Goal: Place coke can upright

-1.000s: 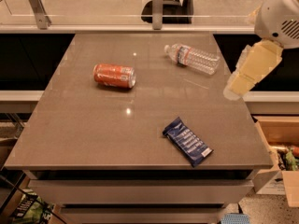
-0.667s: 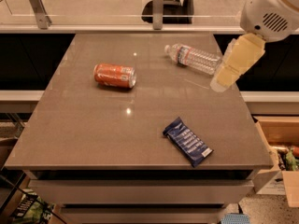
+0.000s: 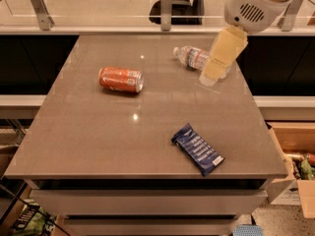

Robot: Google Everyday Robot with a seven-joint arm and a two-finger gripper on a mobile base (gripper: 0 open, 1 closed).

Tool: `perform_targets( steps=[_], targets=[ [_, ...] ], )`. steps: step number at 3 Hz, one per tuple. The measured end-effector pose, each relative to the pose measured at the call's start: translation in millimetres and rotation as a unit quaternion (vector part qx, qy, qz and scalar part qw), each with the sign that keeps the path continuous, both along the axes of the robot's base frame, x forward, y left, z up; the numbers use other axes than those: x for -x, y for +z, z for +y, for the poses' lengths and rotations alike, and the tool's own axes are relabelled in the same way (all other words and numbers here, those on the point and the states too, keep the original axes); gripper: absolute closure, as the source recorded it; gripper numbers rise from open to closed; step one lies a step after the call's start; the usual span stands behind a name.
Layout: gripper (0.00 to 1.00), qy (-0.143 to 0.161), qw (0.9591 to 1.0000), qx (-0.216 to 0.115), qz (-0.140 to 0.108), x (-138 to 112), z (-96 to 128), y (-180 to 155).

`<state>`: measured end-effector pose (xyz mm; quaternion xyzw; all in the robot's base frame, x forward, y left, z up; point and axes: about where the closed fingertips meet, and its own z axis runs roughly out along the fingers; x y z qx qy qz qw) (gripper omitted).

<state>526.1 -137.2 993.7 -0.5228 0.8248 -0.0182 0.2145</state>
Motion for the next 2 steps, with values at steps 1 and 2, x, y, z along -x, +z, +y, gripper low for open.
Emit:
perform_targets(
  steps=[1,2],
  targets=[
    [0.0,-0.008,0.9996,0.026,0.007,-11.4,17.4,-8.2],
    [0.0,-0.008,0.9996,0.026,0.007,-11.4,17.5,-8.1]
  ],
)
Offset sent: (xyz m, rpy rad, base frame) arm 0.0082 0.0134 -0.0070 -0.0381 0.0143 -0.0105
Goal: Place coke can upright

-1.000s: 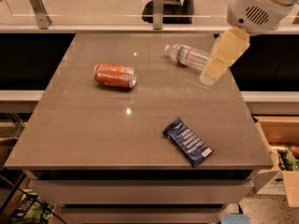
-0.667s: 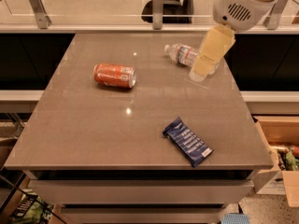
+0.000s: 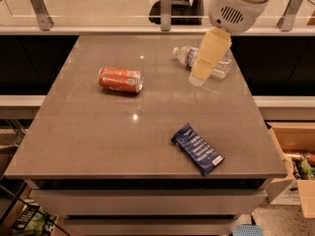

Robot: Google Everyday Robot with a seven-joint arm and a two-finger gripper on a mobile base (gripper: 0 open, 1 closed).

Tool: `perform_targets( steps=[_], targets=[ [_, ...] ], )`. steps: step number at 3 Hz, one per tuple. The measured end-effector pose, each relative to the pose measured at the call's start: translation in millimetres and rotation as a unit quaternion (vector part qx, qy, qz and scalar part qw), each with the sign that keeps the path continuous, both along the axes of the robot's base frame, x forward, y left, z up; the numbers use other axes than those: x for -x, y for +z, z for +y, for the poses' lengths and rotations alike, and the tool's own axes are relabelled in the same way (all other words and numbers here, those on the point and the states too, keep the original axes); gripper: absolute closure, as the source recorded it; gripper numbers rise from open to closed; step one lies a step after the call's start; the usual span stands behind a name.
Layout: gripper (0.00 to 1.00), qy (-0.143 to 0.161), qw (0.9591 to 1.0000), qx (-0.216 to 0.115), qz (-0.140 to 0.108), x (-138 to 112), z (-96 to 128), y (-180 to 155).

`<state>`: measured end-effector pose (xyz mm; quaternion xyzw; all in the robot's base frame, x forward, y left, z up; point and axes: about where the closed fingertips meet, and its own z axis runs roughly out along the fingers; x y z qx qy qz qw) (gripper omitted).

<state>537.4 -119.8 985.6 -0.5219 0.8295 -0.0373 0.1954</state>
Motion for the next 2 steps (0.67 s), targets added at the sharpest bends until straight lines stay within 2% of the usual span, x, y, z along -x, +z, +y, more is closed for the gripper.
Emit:
perform_targets(
  steps=[1,2],
  targets=[
    [0.0,0.008,0.9999,0.01,0.002,-4,9,2],
    [0.0,0.025,0.9992,0.027,0.014,-11,28,-4]
  ],
)
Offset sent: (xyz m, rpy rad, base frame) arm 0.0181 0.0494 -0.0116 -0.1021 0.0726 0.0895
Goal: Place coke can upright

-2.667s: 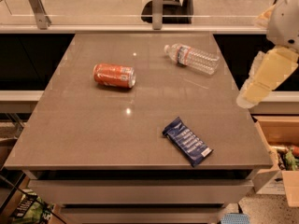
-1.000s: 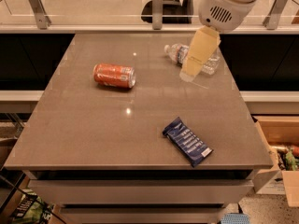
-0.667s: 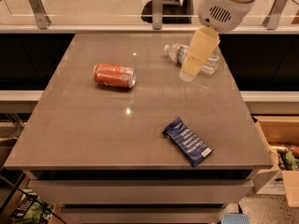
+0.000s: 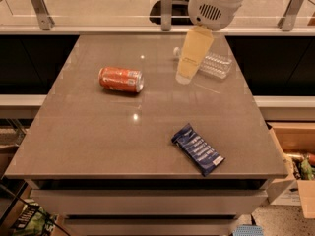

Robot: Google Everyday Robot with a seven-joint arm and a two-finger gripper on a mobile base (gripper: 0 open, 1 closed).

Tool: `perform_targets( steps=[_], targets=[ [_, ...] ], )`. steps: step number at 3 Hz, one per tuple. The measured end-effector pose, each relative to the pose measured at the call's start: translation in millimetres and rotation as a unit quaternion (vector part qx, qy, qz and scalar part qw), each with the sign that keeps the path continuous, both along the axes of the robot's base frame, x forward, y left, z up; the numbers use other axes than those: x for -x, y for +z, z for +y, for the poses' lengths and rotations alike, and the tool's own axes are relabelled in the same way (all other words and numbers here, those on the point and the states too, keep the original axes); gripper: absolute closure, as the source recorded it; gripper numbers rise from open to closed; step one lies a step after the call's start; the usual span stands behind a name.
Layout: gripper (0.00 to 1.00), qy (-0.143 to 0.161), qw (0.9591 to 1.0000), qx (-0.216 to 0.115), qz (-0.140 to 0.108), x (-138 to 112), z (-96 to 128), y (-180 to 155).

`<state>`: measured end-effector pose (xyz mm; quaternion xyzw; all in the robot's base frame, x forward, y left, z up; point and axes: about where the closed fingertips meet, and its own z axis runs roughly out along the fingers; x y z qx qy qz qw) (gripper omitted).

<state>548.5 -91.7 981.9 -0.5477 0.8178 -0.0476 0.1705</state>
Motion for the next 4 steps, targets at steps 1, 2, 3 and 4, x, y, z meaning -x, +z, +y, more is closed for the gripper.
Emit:
perform_targets(
  steps=[1,2,3,4],
  targets=[
    [0.0,0.015,0.9997,0.005,0.016,-5,20,-11],
    [0.0,0.031,0.9989,0.002,0.035,-14,41,-30],
    [0.0,0.033,0.9985,-0.008,0.042,-24,56,-41],
    [0.0,0.039,0.9979,-0.016,0.05,-33,73,-54]
  ],
)
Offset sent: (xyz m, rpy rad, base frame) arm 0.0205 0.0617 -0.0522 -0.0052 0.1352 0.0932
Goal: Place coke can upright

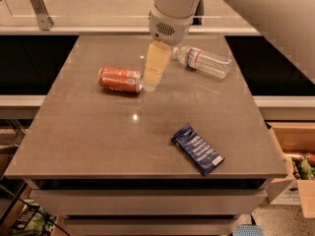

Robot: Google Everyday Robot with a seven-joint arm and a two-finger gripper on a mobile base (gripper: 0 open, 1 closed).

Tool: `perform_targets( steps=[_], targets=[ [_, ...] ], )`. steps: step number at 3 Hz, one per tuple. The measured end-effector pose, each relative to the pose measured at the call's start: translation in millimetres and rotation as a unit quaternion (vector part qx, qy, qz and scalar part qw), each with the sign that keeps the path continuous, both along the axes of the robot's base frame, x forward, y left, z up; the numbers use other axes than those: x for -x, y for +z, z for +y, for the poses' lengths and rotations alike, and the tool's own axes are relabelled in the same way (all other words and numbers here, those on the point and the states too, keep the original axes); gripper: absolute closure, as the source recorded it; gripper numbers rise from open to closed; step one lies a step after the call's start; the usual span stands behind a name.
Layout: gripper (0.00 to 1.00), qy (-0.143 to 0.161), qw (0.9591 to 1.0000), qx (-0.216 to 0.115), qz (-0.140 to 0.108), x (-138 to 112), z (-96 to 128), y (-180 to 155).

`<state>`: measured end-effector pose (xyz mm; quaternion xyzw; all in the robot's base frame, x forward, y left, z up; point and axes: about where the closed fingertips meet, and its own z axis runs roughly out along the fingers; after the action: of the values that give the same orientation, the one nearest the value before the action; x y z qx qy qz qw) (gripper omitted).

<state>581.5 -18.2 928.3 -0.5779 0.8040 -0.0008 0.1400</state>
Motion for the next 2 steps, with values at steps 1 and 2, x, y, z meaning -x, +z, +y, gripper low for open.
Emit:
perform_targets(
  steps=[1,2],
  targets=[
    [0.0,0.01,0.9999,-0.006,0.007,-5,15,-9],
    [0.0,0.03,0.9993,-0.007,0.02,-4,32,-21]
  ],
)
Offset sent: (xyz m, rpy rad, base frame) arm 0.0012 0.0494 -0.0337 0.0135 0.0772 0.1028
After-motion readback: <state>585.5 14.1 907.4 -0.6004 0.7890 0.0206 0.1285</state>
